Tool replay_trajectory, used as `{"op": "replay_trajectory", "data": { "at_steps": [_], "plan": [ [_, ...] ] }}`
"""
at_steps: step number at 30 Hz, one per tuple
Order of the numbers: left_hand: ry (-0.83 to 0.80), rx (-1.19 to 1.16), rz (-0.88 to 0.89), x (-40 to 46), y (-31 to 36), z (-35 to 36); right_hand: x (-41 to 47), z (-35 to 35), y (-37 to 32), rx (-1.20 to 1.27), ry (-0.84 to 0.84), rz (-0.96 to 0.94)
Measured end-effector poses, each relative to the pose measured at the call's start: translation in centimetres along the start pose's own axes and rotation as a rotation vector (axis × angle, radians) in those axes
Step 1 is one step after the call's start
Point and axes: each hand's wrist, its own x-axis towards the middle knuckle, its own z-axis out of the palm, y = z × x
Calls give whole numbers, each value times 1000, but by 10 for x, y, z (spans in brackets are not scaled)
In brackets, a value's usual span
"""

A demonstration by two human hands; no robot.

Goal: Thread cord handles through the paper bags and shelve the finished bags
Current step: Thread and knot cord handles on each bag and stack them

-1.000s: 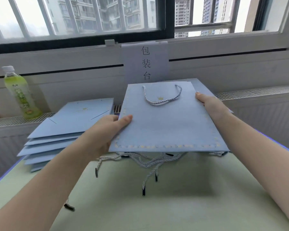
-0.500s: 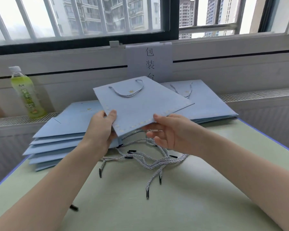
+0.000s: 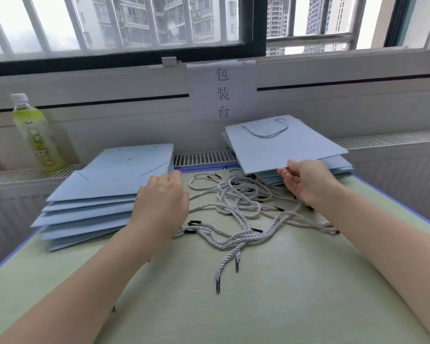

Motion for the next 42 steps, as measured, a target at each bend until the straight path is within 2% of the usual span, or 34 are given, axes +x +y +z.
{"op": "replay_trajectory", "data": {
  "at_steps": [3,7,13,15,17,19,22,24,26,30,35,42],
  "plan": [
    [22,64,22,2,-2,3,6,-6,2,40,27,14],
    [72,-1,17,3,-2,2,7,-12,-1,178,84,-9],
    [153,-15,-27,6,-10,-1,-2,0,1,218,148,-23],
    [139,5,-66,9,-17,-1,-10,8,3,74,138,-44],
    [56,33,-115,11,-26,2,-20,17,8,-174,47,-117],
    [-25,96,-134,12,-32,7,-32,28,19,-466,-125,-255],
    [-43,160,-123,14,-36,8,-50,40,42,-926,-359,-487],
    [-53,181,-111,15,-37,6,-56,39,56,-1261,-464,-663],
    [-61,198,-94,17,-38,4,-60,38,64,-1476,-536,-798],
    [-93,188,-63,20,-45,-2,-58,36,61,-1489,-579,-794],
    [-77,47,-82,22,-54,-13,-54,35,59,-1472,-565,-849],
    [203,161,95,21,-54,4,-56,35,59,-1496,-560,-853]
  ]
}}
